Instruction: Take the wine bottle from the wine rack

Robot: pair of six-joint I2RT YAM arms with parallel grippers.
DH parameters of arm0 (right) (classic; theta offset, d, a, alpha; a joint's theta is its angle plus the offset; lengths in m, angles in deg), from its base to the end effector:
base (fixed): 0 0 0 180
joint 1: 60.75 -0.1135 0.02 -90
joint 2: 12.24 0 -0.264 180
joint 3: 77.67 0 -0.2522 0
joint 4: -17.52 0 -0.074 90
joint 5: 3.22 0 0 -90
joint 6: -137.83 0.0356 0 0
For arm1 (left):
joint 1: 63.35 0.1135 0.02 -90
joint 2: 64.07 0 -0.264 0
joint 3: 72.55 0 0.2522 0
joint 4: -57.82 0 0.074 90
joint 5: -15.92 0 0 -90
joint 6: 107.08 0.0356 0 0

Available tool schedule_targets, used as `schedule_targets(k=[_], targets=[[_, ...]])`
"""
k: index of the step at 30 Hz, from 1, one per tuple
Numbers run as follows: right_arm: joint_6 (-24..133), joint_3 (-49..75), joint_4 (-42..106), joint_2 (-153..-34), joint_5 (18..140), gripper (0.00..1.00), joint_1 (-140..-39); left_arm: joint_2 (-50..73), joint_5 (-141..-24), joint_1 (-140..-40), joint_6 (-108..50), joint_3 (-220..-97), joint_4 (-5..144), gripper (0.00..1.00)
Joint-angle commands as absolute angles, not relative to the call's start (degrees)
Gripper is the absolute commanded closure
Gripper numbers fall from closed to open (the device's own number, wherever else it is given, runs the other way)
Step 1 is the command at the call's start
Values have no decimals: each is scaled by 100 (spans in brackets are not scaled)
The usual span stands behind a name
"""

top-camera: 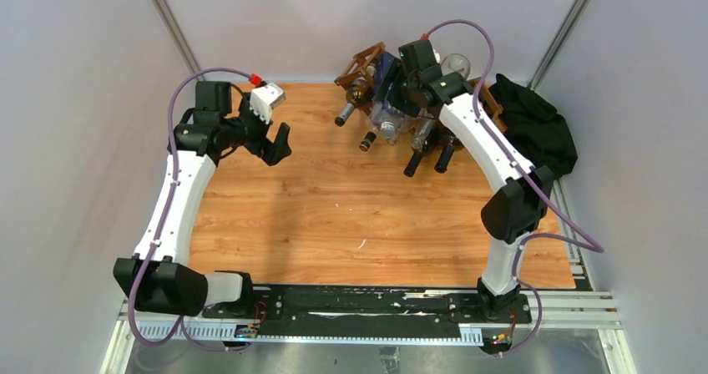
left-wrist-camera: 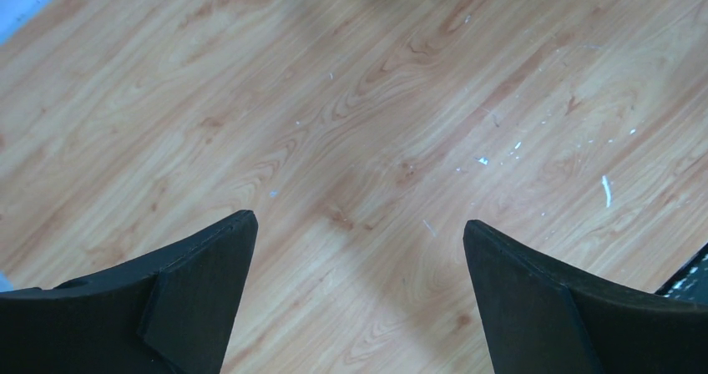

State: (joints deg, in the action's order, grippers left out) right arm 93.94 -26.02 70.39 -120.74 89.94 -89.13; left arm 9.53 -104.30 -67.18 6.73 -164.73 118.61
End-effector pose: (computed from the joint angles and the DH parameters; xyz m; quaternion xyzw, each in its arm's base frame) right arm 0.3817 0.2040 0.3898 0.1484 0.8660 0.2693 0.3942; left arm 0.2603 -0.0354 0.3767 0.3134 0.8319 -0.1669 0.4265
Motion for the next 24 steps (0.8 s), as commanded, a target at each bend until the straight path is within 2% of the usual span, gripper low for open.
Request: schedule_targets(k=[1, 10, 20, 24], targets=[[8761, -2333, 6947, -11371, 8435, 100, -9032, 722, -10508, -6732, 1385, -16638, 12014, 0], [8613, -1668, 6965, -10559, 7723, 100, -9036, 494, -10792, -7022, 1974, -16691, 12010, 0], [8643, -1477, 7277, -9770, 7353, 100, -9158, 232, -10771, -7578, 2895, -16781, 11974, 0], [8515, -1608, 7596, -9797, 7218, 100, -9501, -186, -10883, -7748, 2987, -16344, 11101, 0]])
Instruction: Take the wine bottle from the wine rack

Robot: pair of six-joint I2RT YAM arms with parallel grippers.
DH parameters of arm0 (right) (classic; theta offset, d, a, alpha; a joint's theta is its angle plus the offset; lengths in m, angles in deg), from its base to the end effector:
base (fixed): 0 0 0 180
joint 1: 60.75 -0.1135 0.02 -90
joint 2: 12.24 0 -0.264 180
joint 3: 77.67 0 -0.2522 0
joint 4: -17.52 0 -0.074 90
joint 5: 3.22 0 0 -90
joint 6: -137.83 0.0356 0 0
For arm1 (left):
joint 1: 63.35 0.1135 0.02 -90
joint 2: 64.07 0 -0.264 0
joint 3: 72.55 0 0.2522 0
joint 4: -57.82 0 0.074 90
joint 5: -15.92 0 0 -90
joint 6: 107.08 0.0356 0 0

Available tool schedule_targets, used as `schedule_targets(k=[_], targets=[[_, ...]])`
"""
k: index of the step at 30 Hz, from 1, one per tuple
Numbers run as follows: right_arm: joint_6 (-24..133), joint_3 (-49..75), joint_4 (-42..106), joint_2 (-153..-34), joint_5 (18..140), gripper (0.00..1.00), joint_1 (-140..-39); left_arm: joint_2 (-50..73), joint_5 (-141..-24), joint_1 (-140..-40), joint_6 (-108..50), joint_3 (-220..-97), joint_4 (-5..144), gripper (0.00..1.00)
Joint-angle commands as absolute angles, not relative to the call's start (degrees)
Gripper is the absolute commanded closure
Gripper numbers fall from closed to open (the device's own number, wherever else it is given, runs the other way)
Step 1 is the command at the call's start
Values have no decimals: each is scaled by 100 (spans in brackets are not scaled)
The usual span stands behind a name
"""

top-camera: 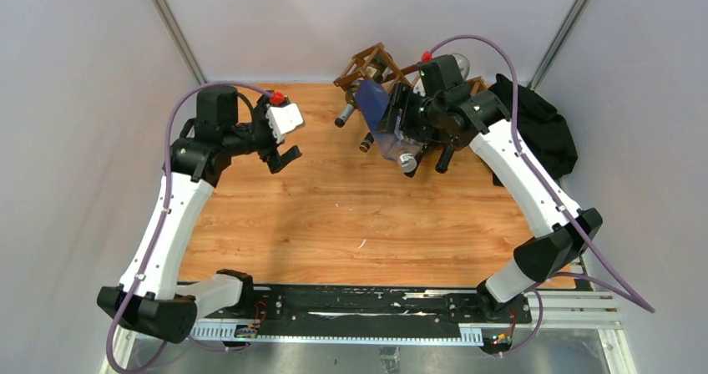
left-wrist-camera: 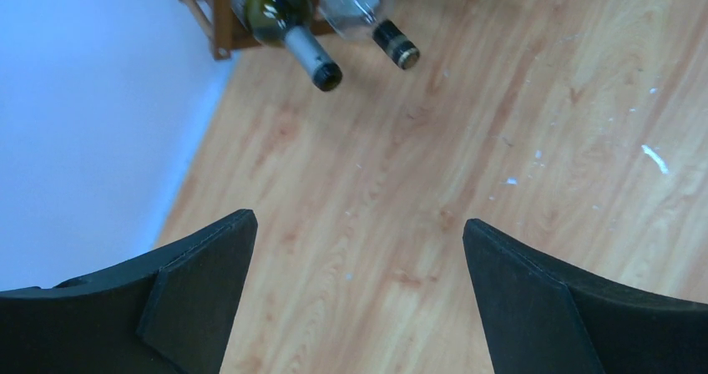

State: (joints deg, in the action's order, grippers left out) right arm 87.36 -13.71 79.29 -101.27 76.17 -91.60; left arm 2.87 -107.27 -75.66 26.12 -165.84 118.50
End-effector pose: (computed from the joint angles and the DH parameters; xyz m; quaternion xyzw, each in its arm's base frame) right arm 0.2797 0.1747 0.4299 0.0240 0.8830 0.3330 0.3300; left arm 0.2189 -0.0677 0.4098 0.5127 0.6879 -0.1243 0.4986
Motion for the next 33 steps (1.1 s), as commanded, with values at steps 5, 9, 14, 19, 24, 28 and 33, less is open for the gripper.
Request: schedule_targets(k=[5, 9, 14, 19, 24, 28, 33], targets=[[8340, -1936, 7838, -9988, 7078, 100, -10128, -674, -10380, -8458, 3576, -15821, 10509, 0], [8278, -2212, 7855, -10192, 6878, 100, -10532, -924, -10309, -8748, 3902, -15504, 10338, 0], [8101, -2700, 7980, -10589, 6690, 100, -11022, -1459, -10246, -9020, 4497, -14794, 10340, 0], [7958, -3065, 8079, -10942, 6560, 100, -11356, -1795, -10085, -9215, 5006, -14320, 10335, 0], [7806, -3395, 8229, -11246, 6427, 100, -11619, -1800, -9933, -9226, 4905, -14211, 10005, 0], [7758, -3527, 8234, -11439, 6097, 100, -11716, -1941, -10027, -9226, 5101, -14013, 10061, 1], [7638, -3551, 8226, -11499, 5913, 100, -11726, -2082, -10105, -9226, 5461, -13787, 10220, 21]])
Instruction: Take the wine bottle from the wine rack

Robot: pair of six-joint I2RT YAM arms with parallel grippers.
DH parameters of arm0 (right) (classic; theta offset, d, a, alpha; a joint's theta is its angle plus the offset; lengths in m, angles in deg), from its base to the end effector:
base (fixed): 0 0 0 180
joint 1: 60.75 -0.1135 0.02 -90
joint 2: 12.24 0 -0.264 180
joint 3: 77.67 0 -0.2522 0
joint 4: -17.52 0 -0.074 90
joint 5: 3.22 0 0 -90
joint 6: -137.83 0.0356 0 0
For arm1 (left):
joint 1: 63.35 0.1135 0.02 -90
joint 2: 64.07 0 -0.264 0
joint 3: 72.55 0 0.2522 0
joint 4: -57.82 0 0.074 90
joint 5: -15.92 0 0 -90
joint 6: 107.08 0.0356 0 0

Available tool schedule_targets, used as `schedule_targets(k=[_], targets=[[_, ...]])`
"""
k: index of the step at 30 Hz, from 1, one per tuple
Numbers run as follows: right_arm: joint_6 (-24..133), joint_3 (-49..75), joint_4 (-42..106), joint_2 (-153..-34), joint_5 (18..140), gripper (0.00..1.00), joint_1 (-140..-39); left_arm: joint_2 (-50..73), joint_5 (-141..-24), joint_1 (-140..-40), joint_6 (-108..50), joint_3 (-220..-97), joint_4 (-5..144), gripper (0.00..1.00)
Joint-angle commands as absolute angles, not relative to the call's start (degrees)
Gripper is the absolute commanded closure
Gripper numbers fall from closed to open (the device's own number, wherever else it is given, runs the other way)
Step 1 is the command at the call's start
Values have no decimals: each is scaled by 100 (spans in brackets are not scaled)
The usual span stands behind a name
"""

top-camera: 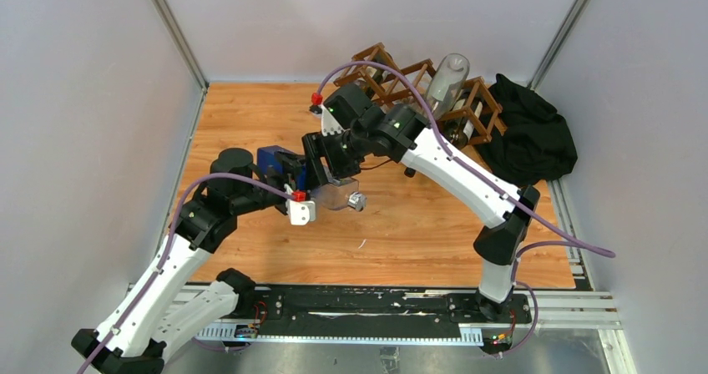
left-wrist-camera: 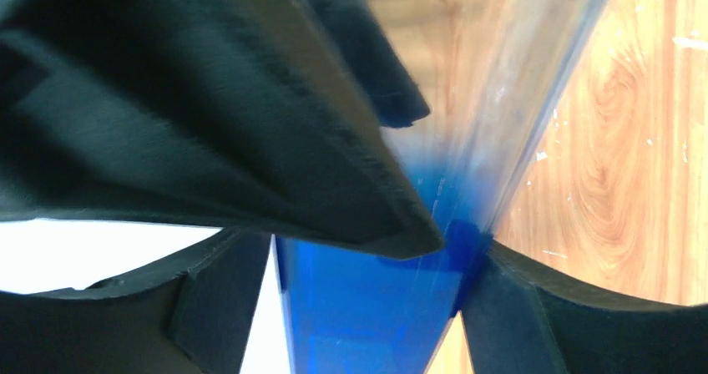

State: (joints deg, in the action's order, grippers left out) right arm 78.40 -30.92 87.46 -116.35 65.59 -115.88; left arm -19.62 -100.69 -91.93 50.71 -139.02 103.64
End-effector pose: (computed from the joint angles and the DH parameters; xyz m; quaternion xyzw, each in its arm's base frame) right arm 0.2100 0.3239 0.4223 -0.2649 0.8570 0.4008 0.1863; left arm 0.1348 -0.0916 0.3502 0.6914 0.4499 -0.0033 0.5653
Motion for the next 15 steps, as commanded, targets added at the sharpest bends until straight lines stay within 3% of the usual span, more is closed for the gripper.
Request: schedule_targets(k=[1, 4, 6, 7, 8, 9, 11, 15], targets=[[7625, -3568, 8233, -11518, 5868, 100, -11726, -2076, -10080, -9226, 5471, -13776, 10217, 28], [7572, -3637, 8234, -11555, 5748, 97, -11705, -2039, -10014, -9226, 5402, -13795, 10152, 59], [7554, -3625, 8224, -11528, 5667, 72, -11631, -2091, -9910, -9226, 5076, -13704, 9767, 78], [7523, -3617, 8213, -11507, 5623, 48, -11577, -2141, -9799, -9226, 4881, -13619, 9468, 86], [7514, -3597, 8204, -11474, 5617, 38, -11522, -2204, -9746, -9226, 4706, -13523, 9195, 92], [7481, -3563, 8181, -11431, 5623, 23, -11459, -2251, -9679, -9226, 4571, -13444, 8959, 97], [7469, -3493, 8131, -11323, 5661, 9, -11313, -2315, -9621, -9226, 4315, -13356, 8706, 100], [7488, -3235, 7956, -11038, 5593, 6, -10878, -2250, -9554, -9226, 3500, -13500, 8652, 100]])
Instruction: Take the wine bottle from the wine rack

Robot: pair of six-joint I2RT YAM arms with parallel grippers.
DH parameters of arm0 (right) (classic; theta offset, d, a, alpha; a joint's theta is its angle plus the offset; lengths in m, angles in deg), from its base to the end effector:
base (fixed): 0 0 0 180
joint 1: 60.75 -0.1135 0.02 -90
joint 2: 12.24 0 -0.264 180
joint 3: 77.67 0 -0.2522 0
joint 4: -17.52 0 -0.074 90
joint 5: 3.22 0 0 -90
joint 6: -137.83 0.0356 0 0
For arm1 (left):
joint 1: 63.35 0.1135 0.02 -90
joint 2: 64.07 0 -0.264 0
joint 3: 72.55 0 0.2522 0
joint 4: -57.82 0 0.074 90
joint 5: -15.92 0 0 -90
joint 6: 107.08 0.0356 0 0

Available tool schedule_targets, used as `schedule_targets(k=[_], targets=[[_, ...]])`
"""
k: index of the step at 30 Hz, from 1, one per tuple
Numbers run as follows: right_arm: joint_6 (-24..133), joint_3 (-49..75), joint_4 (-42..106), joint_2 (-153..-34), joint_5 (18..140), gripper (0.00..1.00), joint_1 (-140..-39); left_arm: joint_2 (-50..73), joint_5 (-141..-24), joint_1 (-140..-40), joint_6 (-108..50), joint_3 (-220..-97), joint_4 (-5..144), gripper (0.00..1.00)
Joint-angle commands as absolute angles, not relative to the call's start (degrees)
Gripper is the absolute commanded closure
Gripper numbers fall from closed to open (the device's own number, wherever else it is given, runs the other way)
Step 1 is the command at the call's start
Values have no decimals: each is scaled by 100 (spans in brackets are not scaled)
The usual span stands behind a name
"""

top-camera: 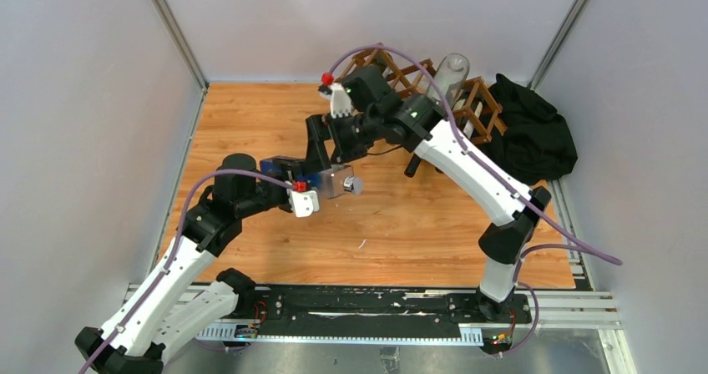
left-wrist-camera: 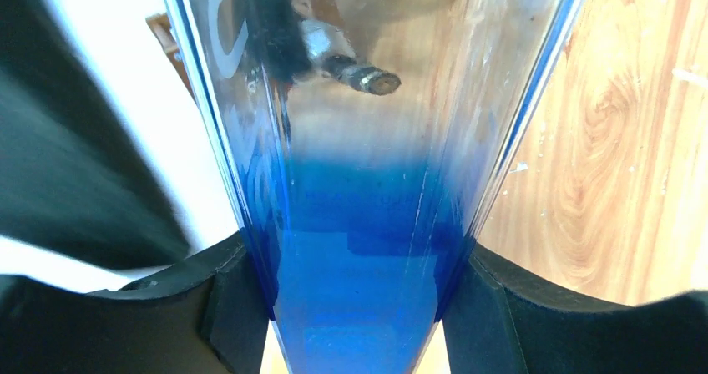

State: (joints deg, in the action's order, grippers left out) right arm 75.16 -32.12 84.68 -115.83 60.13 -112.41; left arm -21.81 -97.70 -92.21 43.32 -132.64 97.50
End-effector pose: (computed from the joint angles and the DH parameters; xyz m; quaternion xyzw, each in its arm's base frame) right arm 0.2256 0.3109 0.4368 -0.2847 0.8267 0.4382 0.2084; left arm 0.1364 -0.0915 0.3286 0.6512 0.4964 -0.0141 0.5738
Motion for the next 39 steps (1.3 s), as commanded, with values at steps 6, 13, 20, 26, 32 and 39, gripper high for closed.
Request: schedule_targets(k=[6, 13, 20, 26, 32, 39], targets=[[7553, -2504, 7252, -10345, 5430, 4, -10188, -1926, -9269, -9218, 1807, -14041, 8492, 100], [7742, -1661, 6500, -9606, 5183, 2, -9576, -1572, -9350, -9202, 76, -14691, 8466, 100], [7603, -869, 5614, -9224, 4350, 1, -9542, -1109, -10418, -8747, -1458, -15541, 8685, 100], [7870, -215, 4253, -8920, 3980, 1, -9652, -732, -11983, -8383, -2650, -16179, 8791, 100], [8177, -391, 3565, -9237, 3915, 0, -9889, -645, -13141, -8383, -3410, -16047, 8648, 100], [8373, -781, 3178, -9608, 3924, 2, -10144, -798, -13260, -8382, -3571, -15805, 8582, 100]])
